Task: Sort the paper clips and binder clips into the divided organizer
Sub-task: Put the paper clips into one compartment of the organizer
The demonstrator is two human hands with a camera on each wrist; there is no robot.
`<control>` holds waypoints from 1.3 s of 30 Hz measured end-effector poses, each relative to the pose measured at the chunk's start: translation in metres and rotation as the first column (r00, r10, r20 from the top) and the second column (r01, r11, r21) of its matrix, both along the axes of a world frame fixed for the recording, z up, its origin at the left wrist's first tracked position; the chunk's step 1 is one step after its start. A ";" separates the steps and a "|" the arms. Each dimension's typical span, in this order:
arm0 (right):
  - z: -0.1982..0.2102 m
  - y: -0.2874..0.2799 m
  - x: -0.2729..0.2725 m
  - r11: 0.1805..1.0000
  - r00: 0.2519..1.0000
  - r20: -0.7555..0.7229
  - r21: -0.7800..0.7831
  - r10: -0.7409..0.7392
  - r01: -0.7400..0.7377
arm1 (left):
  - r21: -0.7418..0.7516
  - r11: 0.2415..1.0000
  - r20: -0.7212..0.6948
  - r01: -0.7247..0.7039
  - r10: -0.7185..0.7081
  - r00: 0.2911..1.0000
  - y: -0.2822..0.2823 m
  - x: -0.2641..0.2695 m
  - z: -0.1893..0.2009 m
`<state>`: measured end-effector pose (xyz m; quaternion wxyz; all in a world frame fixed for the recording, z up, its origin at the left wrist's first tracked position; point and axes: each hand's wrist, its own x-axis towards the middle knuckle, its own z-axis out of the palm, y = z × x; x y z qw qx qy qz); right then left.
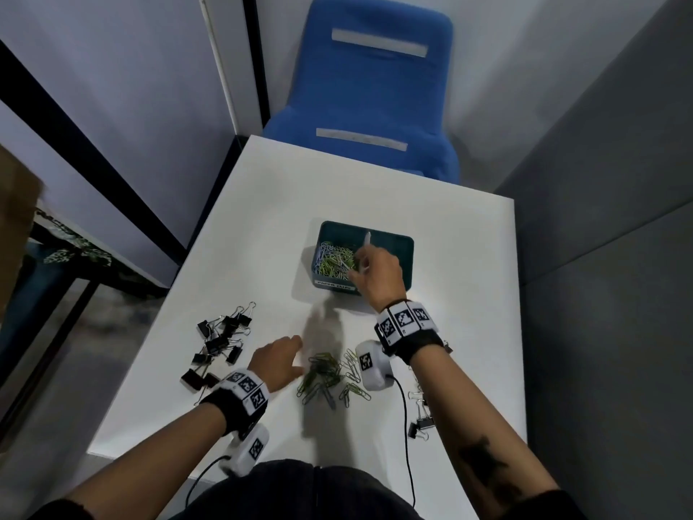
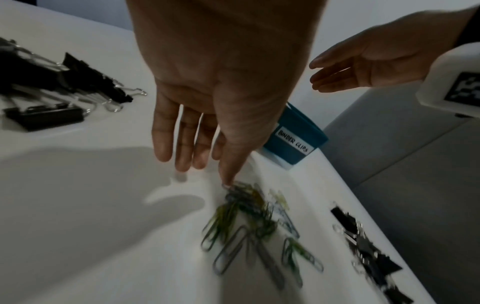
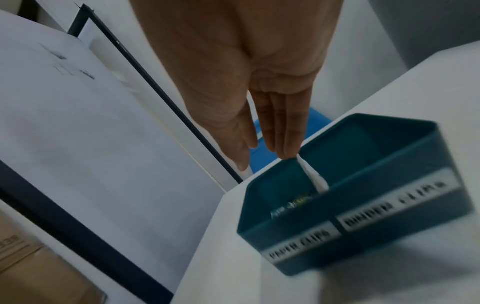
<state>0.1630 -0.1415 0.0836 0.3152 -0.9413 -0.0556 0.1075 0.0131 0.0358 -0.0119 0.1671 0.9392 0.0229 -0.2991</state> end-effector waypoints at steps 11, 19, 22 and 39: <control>-0.096 -0.052 -0.138 0.856 0.862 -0.425 -0.299 0.275 -0.421 | -0.182 0.970 0.099 0.159 -0.142 0.985 -0.021 -0.029 -0.031; -0.110 -0.040 -0.152 0.969 0.926 -0.334 -0.105 0.178 -0.224 | -0.308 0.946 0.110 0.097 -0.065 0.992 -0.027 -0.022 -0.033; -0.107 -0.052 -0.148 0.958 0.922 -0.323 -0.115 0.213 -0.262 | -0.272 0.958 0.093 0.087 -0.064 0.994 -0.020 -0.028 -0.028; -0.128 -0.026 -0.153 0.929 0.952 -0.200 -0.245 0.230 -0.276 | -0.183 0.964 0.181 0.195 -0.162 0.970 -0.053 -0.028 -0.027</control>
